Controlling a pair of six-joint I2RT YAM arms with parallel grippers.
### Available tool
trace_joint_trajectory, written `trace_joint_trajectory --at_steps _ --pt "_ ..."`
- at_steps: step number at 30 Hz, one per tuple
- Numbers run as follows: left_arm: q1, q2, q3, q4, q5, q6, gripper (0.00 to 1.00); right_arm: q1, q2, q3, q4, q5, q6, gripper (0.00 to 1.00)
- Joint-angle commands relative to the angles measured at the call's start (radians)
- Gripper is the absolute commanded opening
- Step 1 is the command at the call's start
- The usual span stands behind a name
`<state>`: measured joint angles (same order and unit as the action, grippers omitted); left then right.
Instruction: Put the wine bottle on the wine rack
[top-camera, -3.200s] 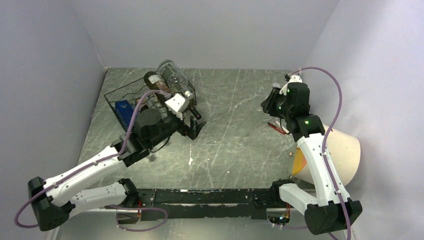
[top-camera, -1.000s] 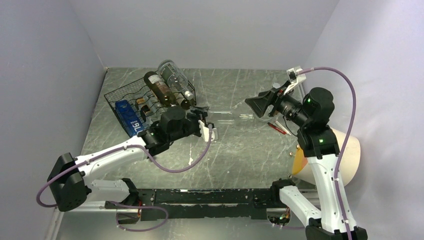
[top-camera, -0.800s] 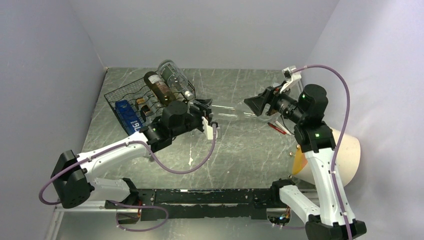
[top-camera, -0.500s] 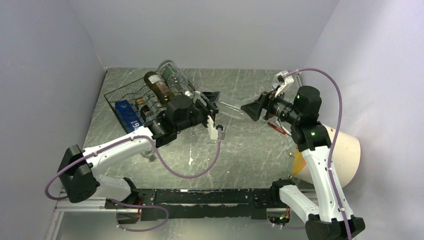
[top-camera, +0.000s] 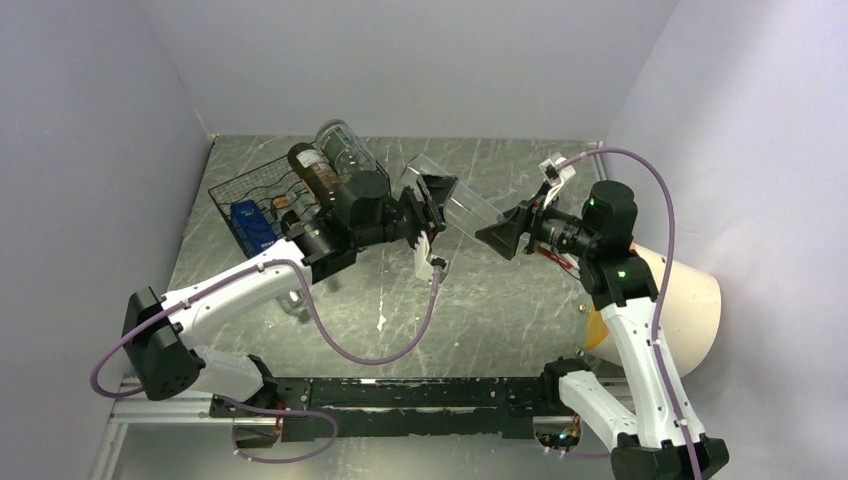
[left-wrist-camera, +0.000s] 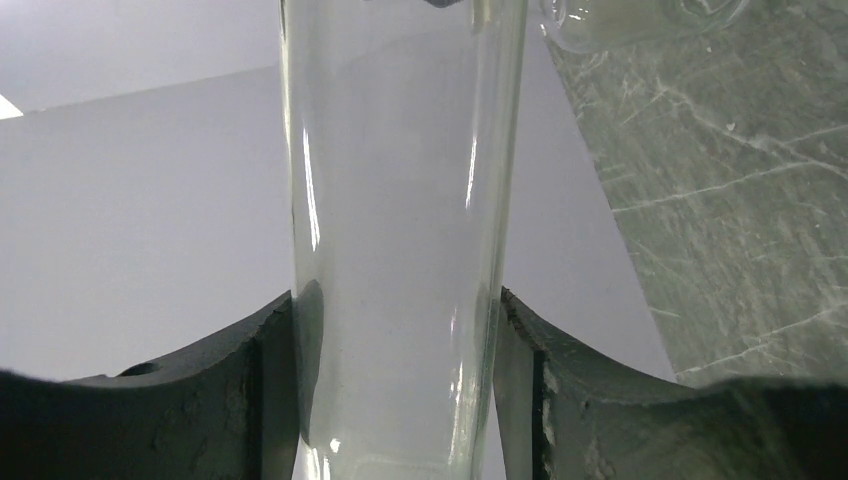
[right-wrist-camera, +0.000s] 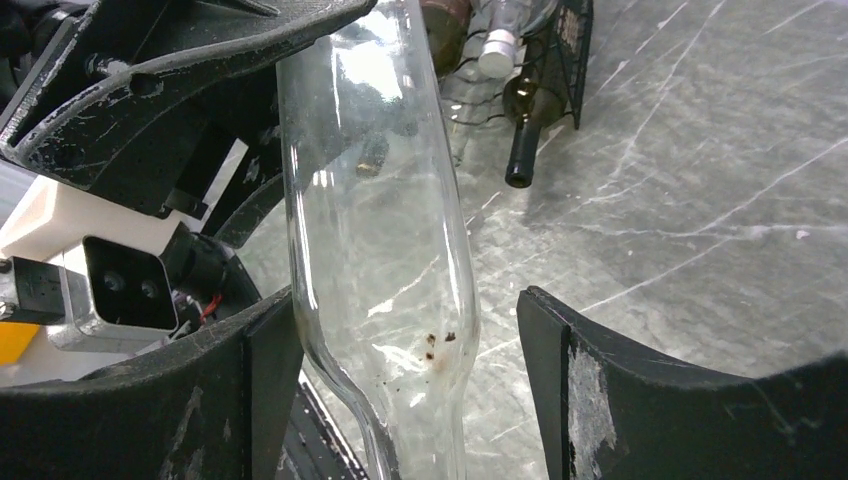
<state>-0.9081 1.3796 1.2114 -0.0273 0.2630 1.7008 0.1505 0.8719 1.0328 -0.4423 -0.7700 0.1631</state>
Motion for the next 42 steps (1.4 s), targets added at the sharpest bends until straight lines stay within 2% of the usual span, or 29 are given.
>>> trace_joint_trajectory --at_steps 1,12,17,19,22,26,27,29,30,31,33,34,39,42 --pt "0.001 -0.012 0.062 0.009 0.073 0.071 0.07 -0.001 0.010 -0.017 0.032 -0.082 0.012 0.78" --pt "0.000 -0.004 0.109 -0.037 0.067 0.042 0.07 0.042 0.061 0.006 -0.008 -0.064 0.000 0.74" --pt "-0.001 0.024 0.194 -0.160 0.053 0.008 0.07 0.107 0.078 0.008 -0.022 -0.007 -0.015 0.74" --pt "0.000 0.032 0.208 -0.187 0.041 0.012 0.07 0.135 0.081 0.014 -0.022 0.032 -0.014 0.70" --pt "0.000 0.036 0.207 -0.197 0.037 0.009 0.07 0.164 0.079 0.016 -0.006 0.088 -0.001 0.61" --pt "-0.001 0.036 0.203 -0.182 0.032 -0.047 0.08 0.174 0.079 0.020 0.013 0.164 0.030 0.29" --pt "0.000 0.035 0.197 -0.173 0.030 -0.062 0.10 0.173 0.081 0.023 0.014 0.177 0.035 0.22" --pt "0.000 0.025 0.172 -0.138 0.029 -0.091 0.27 0.174 0.085 0.029 0.016 0.196 0.043 0.08" --pt "0.000 0.019 0.155 -0.117 0.029 -0.114 0.42 0.174 0.083 0.031 0.019 0.207 0.050 0.02" --pt "0.000 0.011 0.137 -0.095 0.031 -0.150 0.62 0.174 0.082 0.032 0.022 0.216 0.057 0.00" --pt "0.000 -0.007 0.092 -0.057 0.029 -0.239 0.94 0.173 0.069 0.027 0.036 0.253 0.073 0.00" --pt "0.000 -0.013 0.067 -0.035 0.022 -0.285 1.00 0.174 0.059 0.022 0.047 0.275 0.081 0.00" --pt "0.001 -0.002 -0.026 0.048 -0.019 -0.491 0.99 0.174 0.033 -0.010 0.130 0.383 0.135 0.00" --pt "0.001 0.028 -0.025 0.089 -0.112 -0.671 0.99 0.173 0.052 -0.002 0.156 0.396 0.141 0.00"
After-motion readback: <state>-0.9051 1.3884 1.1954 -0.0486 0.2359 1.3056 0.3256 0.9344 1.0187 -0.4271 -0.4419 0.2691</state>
